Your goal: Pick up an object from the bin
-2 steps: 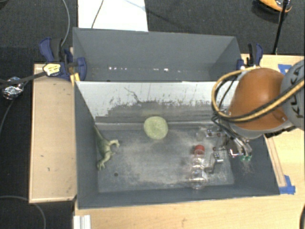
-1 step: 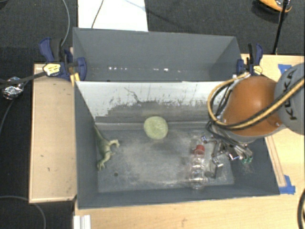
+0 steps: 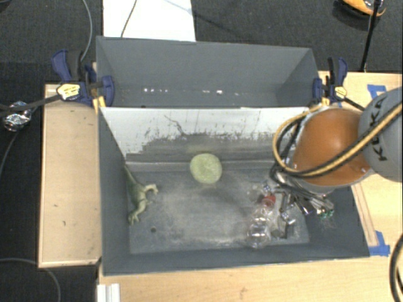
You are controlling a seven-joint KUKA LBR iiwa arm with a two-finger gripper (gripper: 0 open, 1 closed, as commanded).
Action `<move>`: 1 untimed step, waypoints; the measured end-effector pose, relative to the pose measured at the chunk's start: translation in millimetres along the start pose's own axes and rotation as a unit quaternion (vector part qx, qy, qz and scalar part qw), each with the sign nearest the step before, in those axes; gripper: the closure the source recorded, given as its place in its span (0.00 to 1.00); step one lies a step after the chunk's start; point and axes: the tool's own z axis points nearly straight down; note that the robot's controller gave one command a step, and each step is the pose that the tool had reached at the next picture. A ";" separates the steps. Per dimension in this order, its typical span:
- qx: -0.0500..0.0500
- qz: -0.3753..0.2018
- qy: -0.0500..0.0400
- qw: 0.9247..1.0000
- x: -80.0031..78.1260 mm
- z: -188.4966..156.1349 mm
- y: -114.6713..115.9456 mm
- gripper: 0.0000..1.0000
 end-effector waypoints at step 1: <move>-0.002 -0.098 0.001 0.995 -3.1 44.0 -14.6 1.00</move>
Offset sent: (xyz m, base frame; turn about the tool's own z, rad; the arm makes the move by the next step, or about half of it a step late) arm 0.0000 0.0000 0.0000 0.0000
